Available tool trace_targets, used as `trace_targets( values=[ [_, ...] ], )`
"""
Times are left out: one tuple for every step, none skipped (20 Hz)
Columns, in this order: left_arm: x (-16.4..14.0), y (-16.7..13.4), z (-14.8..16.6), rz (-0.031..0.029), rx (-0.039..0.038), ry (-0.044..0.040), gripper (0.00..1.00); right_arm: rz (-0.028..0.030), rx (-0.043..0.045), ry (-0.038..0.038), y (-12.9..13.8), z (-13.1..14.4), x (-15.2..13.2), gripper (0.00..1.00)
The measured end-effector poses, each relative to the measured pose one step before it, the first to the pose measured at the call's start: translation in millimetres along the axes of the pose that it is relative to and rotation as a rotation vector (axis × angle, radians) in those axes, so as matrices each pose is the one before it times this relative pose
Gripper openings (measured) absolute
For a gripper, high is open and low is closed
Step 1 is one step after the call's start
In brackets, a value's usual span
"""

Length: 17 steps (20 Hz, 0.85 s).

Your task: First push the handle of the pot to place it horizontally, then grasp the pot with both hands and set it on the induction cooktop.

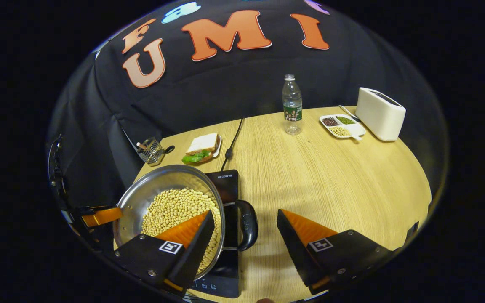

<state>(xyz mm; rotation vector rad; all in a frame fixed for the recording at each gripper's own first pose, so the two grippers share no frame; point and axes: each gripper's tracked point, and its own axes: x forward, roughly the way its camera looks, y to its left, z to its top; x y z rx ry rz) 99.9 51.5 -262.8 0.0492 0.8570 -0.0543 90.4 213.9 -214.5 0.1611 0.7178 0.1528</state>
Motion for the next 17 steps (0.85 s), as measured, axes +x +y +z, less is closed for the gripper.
trace_targets(
  values=[
    [-15.67, 3.78, 14.32, 0.03117, 0.01704, -0.06117, 1.0, -0.00073, -0.01408, -0.02237, -0.13, 4.74, -8.48, 0.93],
    [-17.35, -0.5, 15.37, 0.01159, 0.00175, -0.06367, 1.0, -0.00502, -0.01859, -0.02995, -0.18, 8.9, -8.25, 0.93],
    [-16.26, -4.45, 17.0, -0.00289, -0.0083, -0.0643, 0.98, -0.00709, -0.0206, -0.03411, 1.2, 8.84, -8.99, 0.93],
    [-15.93, -3.66, 18.35, -0.0027, -0.01211, -0.06619, 0.98, -0.00607, -0.02132, -0.03477, -0.14, 9.62, -9.8, 0.93],
    [-18.66, 0.03, 21.54, 0.00728, -0.00683, -0.07081, 0.98, -0.00254, -0.02015, -0.03783, -0.51, 10.5, -10.44, 0.93],
    [-14.41, 0.76, 21.28, 0.01583, 0.0033, -0.07422, 0.98, 0.00138, -0.01765, -0.04174, 0.58, 11.41, -10.89, 0.93],
    [-15.04, 0.56, 19.47, 0.02311, 0.00619, -0.0792, 0.98, 0.00256, -0.01747, -0.04243, -0.11, 11.82, -11.77, 0.93],
    [-13.82, -0.77, 20.25, 0.01904, 0.00913, -0.07764, 0.98, -0.00331, -0.0196, -0.04077, -0.67, 11.09, -11.76, 0.93],
    [-11.95, -1.88, 20.25, 0.01152, 0.01131, -0.06699, 0.98, -0.00783, -0.02034, -0.04195, -3.36, 11.8, -10.43, 0.94],
    [-13.11, -4.23, 16.07, 0.00461, 0.00478, -0.05368, 0.97, -0.00554, -0.01732, -0.04183, -2.65, 12.83, -12.55, 0.93],
    [-16.26, -2.77, 18.14, -0.00057, 0.00231, -0.04215, 0.98, -0.00538, -0.01057, -0.04225, -4.34, 14.34, -11.47, 0.93],
    [-12.0, -3.58, 14.53, -0.00234, -0.00122, -0.03309, 0.97, -0.01134, -0.00602, -0.04167, -6.7, 13.26, -11.57, 0.93],
    [-12.77, -2.65, 14.65, -0.00122, -0.00236, -0.02442, 0.97, -0.01191, -0.0048, -0.03664, -7.22, 10.63, -12.75, 0.93],
    [-9.89, -2.3, 10.02, -0.00447, -0.00264, -0.01209, 0.97, -0.01043, -0.00415, -0.03181, -7.38, 10.69, -11.92, 0.93],
    [-8.76, -3.2, 9.71, -0.01204, -0.00237, -0.00947, 0.97, -0.00851, -0.00738, -0.02803, -7.28, 11.02, -11.76, 0.93],
    [-7.8, -4.07, 8.34, -0.01384, -0.00217, -0.00936, 0.96, -0.01178, -0.008, -0.02687, -8.19, 9.11, -11.53, 0.93],
    [-6.41, -3.79, 6.37, -0.01321, -0.00136, -0.0073, 0.97, -0.01313, -0.0036, -0.02475, -8.37, 7.53, -8.98, 0.94]
  ],
)
